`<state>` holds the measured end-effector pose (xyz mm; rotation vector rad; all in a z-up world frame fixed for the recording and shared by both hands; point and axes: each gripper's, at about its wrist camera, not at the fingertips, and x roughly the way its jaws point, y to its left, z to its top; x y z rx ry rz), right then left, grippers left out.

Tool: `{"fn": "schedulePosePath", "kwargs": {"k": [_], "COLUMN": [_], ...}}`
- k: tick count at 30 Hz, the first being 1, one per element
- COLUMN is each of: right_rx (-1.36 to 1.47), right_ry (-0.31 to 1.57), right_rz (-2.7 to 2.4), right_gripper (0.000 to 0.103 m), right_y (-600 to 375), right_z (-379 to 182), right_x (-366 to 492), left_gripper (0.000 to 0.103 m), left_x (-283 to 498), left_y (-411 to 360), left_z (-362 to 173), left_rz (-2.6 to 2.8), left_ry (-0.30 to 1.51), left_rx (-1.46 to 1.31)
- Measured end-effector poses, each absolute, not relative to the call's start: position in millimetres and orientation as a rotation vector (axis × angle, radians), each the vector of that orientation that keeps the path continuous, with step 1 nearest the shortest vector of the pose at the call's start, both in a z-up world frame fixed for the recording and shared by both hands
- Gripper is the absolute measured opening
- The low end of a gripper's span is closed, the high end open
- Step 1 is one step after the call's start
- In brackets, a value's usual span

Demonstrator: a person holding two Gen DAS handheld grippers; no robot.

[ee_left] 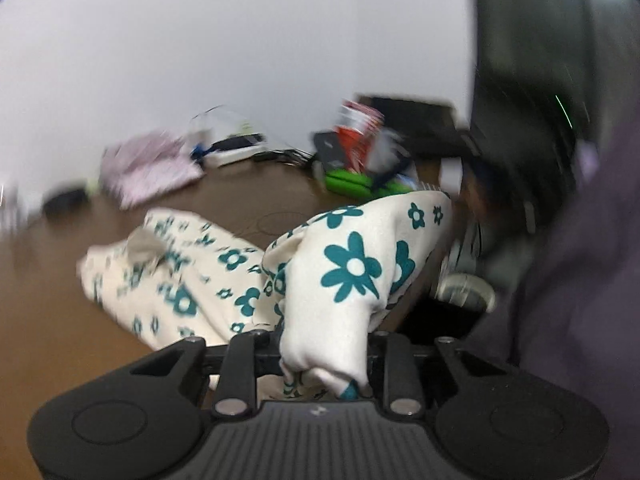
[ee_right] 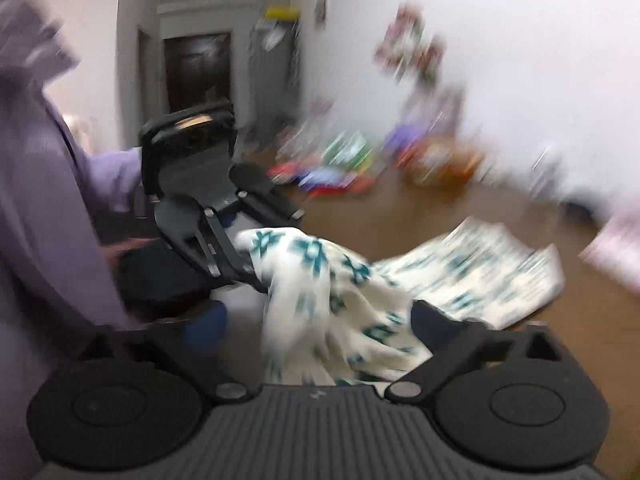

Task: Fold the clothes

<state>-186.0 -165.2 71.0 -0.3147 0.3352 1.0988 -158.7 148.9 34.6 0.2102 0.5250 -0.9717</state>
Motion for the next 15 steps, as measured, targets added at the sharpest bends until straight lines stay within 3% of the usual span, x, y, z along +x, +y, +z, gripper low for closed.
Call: {"fn": "schedulePosePath", "kwargs": {"k": [4, 5, 7, 8, 9, 11, 13, 15], "right_rx": [-0.350, -0.336, -0.266, -0.189, -0.107, 0.034, 0.209, 0.373], "right_ry": [0.268, 0.266, 0.300, 0.341, 0.384, 0.472, 0.640, 0.778], "right_rz": [0.997, 0.968, 0.925, 0.954, 0.989, 1.108, 1.217, 1.276], "right_gripper": [0.095, 0.088, 0.084, 0.073, 0.053, 0.031, 0.023, 0.022], "right_y": [-152.1, -148.5, -142.1, -140.7, -139.5, -142.4, -150.8, -161.2], "right_z": [46.3, 42.2, 39.1, 38.4, 37.8, 35.8, 31.2, 26.8], "right_x": [-192.8, -188.0, -168.0, -156.4, -144.6, -127.2, -103.9, -82.5], "left_gripper": [0.024, 0.024, 0.024, 0.024, 0.024, 0.025, 0.028, 0.038], "left_x": [-147.9, -148.0, -152.4, -152.4, -154.1, -153.8, -149.8, -136.1], "left_y": [144.2, 141.9, 140.7, 140.0, 142.2, 147.6, 153.7, 159.6], "left_z": [45.2, 47.7, 51.8, 54.4, 56.0, 60.2, 65.3, 68.9], "left_rz": [-1.003, -1.011, -1.009, -1.008, -1.010, -1.032, -1.069, -1.086], "left_ry": [0.542, 0.548, 0.553, 0.557, 0.564, 0.585, 0.611, 0.620], "left_rx": [0.198, 0.202, 0.212, 0.219, 0.220, 0.221, 0.219, 0.168]}}
